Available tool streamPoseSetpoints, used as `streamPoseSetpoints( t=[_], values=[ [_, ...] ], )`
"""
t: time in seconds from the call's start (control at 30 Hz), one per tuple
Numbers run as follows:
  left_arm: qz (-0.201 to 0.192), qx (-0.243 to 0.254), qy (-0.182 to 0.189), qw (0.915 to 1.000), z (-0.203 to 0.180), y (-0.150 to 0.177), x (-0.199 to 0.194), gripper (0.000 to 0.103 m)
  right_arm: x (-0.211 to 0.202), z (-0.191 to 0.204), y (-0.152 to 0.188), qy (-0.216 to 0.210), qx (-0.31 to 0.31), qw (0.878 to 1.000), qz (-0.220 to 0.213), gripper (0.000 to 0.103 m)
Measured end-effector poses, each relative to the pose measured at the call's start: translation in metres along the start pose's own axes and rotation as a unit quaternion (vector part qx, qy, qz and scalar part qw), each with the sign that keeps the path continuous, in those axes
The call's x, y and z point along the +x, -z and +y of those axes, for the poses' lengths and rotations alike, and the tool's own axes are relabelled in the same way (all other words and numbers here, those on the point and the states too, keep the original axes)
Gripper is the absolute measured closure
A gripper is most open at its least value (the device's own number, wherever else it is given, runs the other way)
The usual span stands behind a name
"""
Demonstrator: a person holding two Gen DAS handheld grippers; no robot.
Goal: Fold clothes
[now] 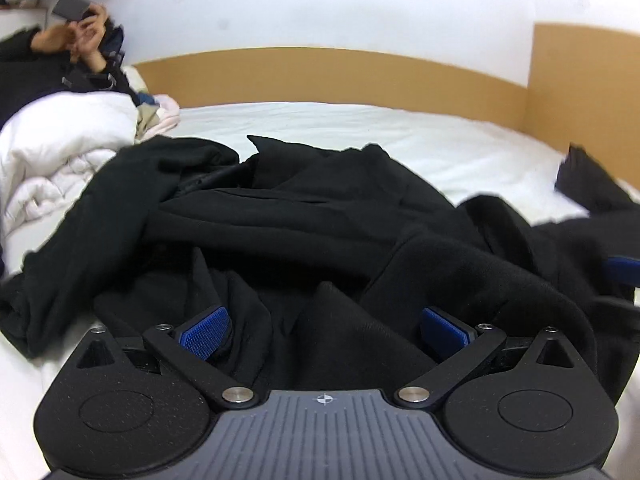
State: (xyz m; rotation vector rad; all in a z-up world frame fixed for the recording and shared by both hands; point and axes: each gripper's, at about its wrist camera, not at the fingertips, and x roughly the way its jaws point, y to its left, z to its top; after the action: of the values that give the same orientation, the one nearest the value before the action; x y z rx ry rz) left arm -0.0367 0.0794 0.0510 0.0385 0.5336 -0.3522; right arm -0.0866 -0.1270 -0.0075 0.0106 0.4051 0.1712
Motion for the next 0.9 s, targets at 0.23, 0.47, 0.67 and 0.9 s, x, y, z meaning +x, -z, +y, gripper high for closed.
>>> streamPoseSetpoints(
  t=[0.23,0.47,0.67,0.9],
  values=[
    [-0.005,-0.018,-0.008,0.9998,0.025,0.014,-0.019,0.001,0.034,0.049,0.010,0.040,-0.034,0.997,0.061,0.040],
    [-0.021,-0.022,-0.019,0.9994,0.048,0.016,-0.038,0.001,0.039,0.061,0.013,0.085,-0.037,0.993,0.067,0.037],
    [-0.032,-0.027,-0.010,0.9991,0.043,0.012,-0.045,0.001,0.058,0.060,0.018,0.131,-0.016,0.988,0.082,0.032],
    [-0.042,-0.039,0.006,0.9983,0.039,0.007,-0.047,0.001,0.068,0.020,0.015,0.119,0.148,0.979,0.072,0.036]
  ],
)
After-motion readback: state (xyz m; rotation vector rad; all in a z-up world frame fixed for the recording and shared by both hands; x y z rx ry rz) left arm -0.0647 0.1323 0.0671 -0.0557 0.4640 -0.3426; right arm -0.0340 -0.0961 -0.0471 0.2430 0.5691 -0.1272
